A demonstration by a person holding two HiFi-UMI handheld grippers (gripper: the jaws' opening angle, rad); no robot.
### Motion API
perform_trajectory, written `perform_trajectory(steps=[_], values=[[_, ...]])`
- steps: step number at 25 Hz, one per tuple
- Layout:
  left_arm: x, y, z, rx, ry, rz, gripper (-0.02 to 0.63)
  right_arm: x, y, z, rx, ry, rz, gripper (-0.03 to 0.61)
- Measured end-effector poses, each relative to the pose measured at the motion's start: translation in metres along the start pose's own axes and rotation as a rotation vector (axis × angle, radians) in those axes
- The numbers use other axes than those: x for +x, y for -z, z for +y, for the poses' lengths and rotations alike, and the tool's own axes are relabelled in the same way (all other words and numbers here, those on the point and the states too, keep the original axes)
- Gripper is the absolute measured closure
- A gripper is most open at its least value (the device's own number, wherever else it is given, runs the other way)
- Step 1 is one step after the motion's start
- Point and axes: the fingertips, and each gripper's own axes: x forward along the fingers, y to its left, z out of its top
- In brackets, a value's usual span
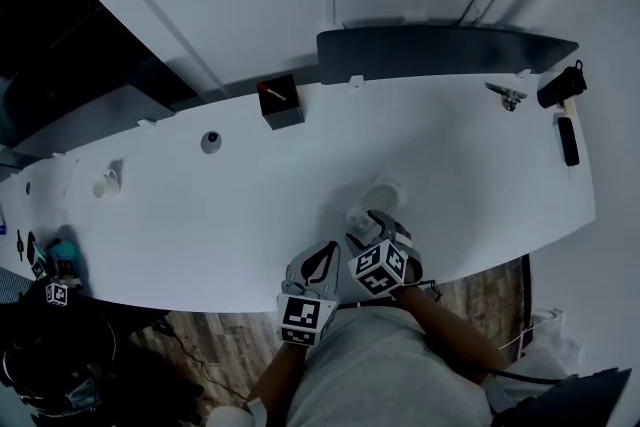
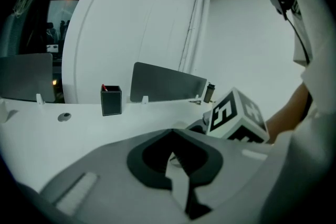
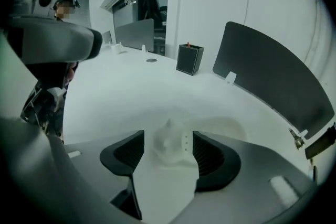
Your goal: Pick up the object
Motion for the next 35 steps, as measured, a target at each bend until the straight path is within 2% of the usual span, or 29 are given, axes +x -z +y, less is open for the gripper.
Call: perform_trajectory(steps=[8, 9, 11, 16, 19, 24, 28, 32, 35], values=[[-0.001, 0.000, 0.028, -0.014, 0.068, 0.013, 0.612, 0.033, 0.013, 0.001, -0.037, 0.077, 0.140, 0.290], [-0.001, 0.000, 0.031, -0.012, 0.077, 0.012, 0.612, 0.034, 0.013, -0.001, -0.042, 0.092, 0.142, 0.321], [0.001, 0.001, 0.036, -0.007, 0.089, 0.016, 0.612, 0.035, 0.011, -0.005, -0.061, 0.108, 0.142, 0.336], [0.003, 0.011, 0.044, -0.030, 0.070, 0.036, 0.612, 0.032, 0.012, -0.006, -0.135, 0.084, 0.133, 0.345], [0.007, 0.009, 0.046, -0.068, 0.064, 0.034, 0.612, 0.023, 0.003, -0.009, -0.241, 0.088, 0.083, 0.345], [0.009, -0.006, 0.047, -0.129, 0.067, -0.013, 0.612, -0.014, -0.026, -0.011, -0.430, 0.103, -0.058, 0.345], [0.007, -0.042, 0.041, -0.155, 0.132, -0.094, 0.612, -0.058, -0.050, -0.016, -0.560, 0.107, -0.188, 0.345], [-0.003, -0.088, 0.027, -0.117, 0.206, -0.183, 0.612, -0.102, -0.066, -0.021, -0.733, 0.128, -0.304, 0.345], [-0.008, -0.112, 0.014, -0.101, 0.273, -0.217, 0.610, -0.129, -0.075, -0.025, -0.883, 0.175, -0.364, 0.345]])
